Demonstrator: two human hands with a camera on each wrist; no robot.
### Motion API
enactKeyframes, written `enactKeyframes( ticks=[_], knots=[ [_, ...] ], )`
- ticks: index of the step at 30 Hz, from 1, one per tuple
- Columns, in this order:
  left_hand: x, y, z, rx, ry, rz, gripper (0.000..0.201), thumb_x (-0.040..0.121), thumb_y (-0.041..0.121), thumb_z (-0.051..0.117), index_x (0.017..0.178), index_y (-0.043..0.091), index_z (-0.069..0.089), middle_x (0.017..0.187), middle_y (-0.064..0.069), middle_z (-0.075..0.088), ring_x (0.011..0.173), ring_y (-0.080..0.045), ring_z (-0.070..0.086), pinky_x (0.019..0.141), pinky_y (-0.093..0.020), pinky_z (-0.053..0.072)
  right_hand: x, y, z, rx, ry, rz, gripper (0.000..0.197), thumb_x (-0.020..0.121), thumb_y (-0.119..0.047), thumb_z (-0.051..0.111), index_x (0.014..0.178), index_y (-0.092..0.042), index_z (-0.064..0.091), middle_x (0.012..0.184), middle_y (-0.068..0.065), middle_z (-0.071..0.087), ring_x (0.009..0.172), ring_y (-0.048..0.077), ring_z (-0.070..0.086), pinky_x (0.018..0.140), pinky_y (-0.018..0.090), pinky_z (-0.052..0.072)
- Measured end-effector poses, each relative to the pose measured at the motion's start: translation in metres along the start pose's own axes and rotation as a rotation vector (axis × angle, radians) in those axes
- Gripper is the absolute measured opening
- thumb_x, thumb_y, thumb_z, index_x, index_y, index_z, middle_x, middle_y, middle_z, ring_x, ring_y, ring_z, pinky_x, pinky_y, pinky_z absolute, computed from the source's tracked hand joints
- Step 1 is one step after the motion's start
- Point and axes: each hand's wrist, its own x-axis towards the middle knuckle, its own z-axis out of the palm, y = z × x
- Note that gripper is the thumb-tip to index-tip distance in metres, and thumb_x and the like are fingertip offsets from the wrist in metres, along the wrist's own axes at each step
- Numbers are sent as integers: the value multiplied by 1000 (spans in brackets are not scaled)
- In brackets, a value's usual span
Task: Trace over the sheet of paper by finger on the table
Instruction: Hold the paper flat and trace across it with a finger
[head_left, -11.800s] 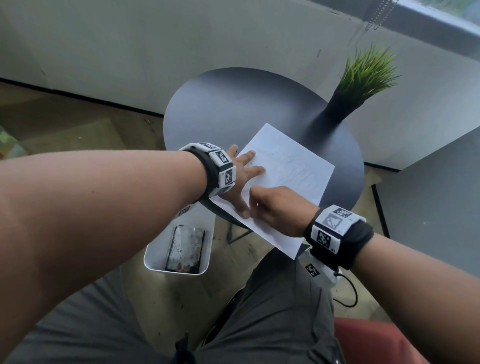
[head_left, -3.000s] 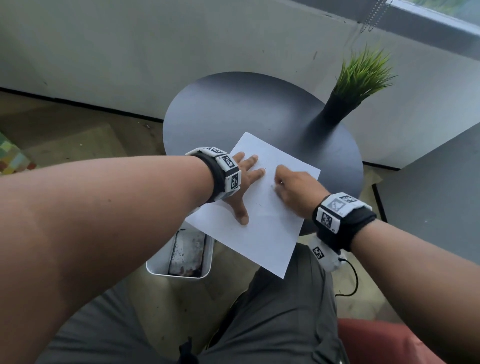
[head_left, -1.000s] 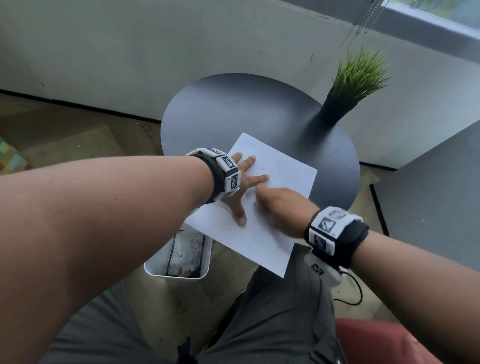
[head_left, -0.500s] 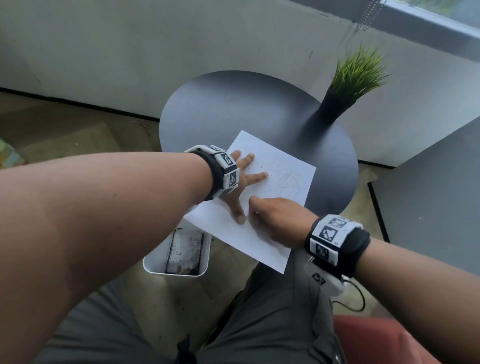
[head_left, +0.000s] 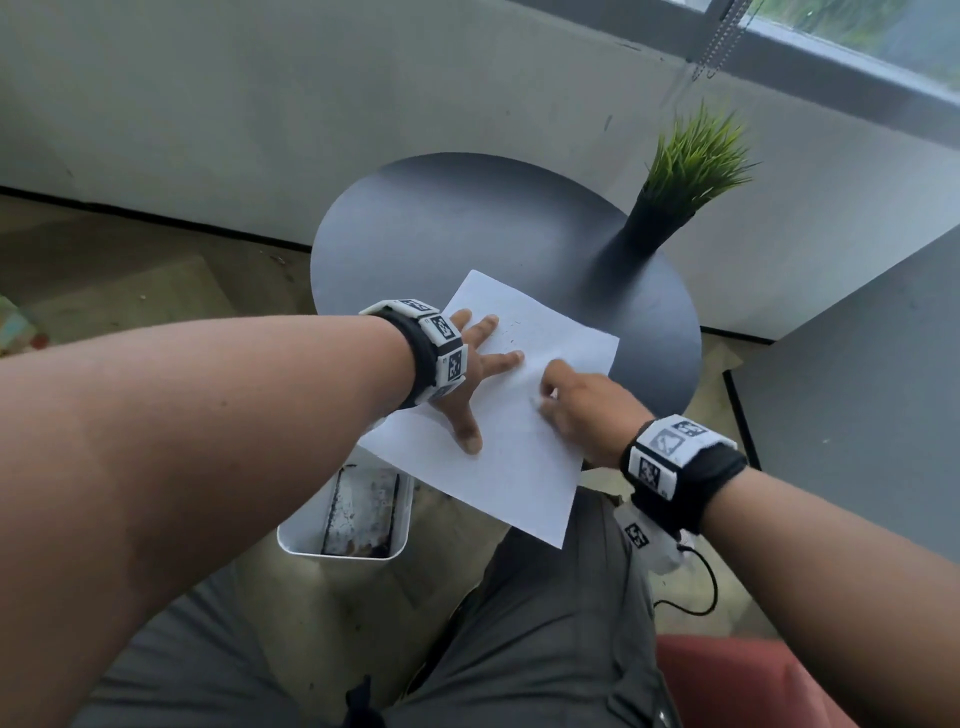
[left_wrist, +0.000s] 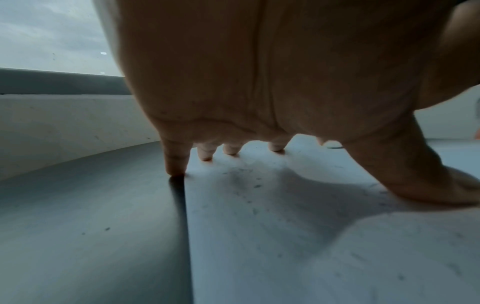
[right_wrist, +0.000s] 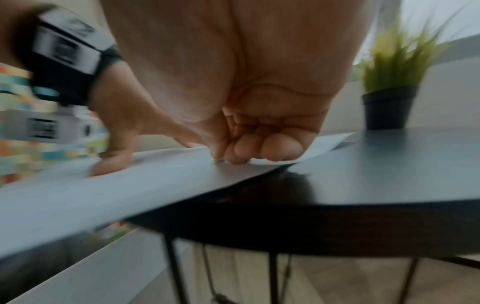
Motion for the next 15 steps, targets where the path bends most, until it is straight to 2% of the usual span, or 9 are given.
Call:
enactKeyframes(
  ticks=[3,6,8,11,13,15],
  knots=[
    [-6,-1,3,-49,47,13,125,60,85,70,156,49,-1,167,-4,-20,153,-38,-12,118,-67,14,9,26,-13,196,111,116,13,94,-36,51,98,-25,44,94,11,65,81,31,61,78,42,52],
    [-11,-3,12,-88,171,54,100,68,88,60,152,45,26,169,-2,-10,152,-38,8,116,-61,26,9,32,-20,404,150,101,9,89,-30,60,87,-28,52,79,1,65,67,22,62,71,42,57],
    [-12,-2,16,-89,222,63,92,69,88,58,145,42,35,169,0,1,148,-37,16,113,-58,31,9,27,-19,504,162,87,7,85,-26,64,82,-24,58,75,0,64,67,22,63,70,45,60],
    [-16,3,17,-73,224,47,97,65,86,63,144,40,34,164,1,16,147,-36,18,112,-55,30,14,17,-11,525,159,52,7,85,-23,65,80,-22,60,76,1,65,71,22,65,73,45,59],
    [-17,6,15,-51,237,45,103,61,85,68,146,38,32,161,-2,21,147,-34,17,114,-54,27,19,13,-6,481,176,37,9,85,-24,66,86,-25,57,82,-2,64,76,19,63,71,36,56],
    [-14,6,12,-51,219,52,113,61,83,70,153,37,24,162,-7,18,149,-32,13,117,-52,26,25,10,-3,444,201,53,14,85,-24,66,94,-26,56,90,-4,63,82,18,61,68,27,47]
  ],
)
